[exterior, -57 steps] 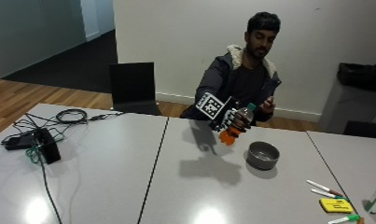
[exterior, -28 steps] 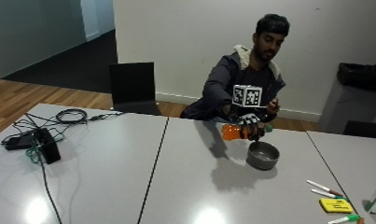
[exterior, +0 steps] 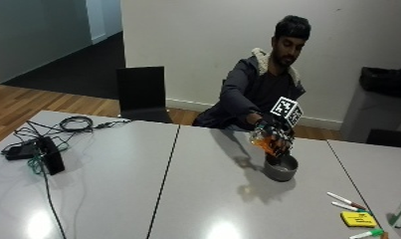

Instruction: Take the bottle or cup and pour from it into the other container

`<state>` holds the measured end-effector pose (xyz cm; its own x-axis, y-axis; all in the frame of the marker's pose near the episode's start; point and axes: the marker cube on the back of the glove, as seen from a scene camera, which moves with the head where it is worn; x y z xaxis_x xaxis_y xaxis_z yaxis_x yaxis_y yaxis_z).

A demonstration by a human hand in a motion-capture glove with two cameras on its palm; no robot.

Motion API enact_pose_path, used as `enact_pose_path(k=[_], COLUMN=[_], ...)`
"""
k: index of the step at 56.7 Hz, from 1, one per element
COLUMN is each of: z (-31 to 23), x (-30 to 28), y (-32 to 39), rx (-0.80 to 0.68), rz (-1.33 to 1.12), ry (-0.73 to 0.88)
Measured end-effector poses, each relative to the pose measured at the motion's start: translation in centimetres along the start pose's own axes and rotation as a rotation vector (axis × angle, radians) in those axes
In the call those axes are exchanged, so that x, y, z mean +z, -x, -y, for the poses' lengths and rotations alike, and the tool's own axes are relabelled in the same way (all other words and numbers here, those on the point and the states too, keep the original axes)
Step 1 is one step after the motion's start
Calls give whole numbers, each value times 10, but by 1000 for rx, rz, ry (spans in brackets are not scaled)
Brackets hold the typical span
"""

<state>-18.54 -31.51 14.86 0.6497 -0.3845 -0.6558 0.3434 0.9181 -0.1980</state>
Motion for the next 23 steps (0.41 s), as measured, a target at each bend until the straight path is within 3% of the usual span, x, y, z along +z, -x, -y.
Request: enact_pose_path(k=[5, 23], z=[1, 1], x=[0, 2], y=[6, -1], rx=[-56, -48], rz=[-6, 16], ry=[-3, 2])
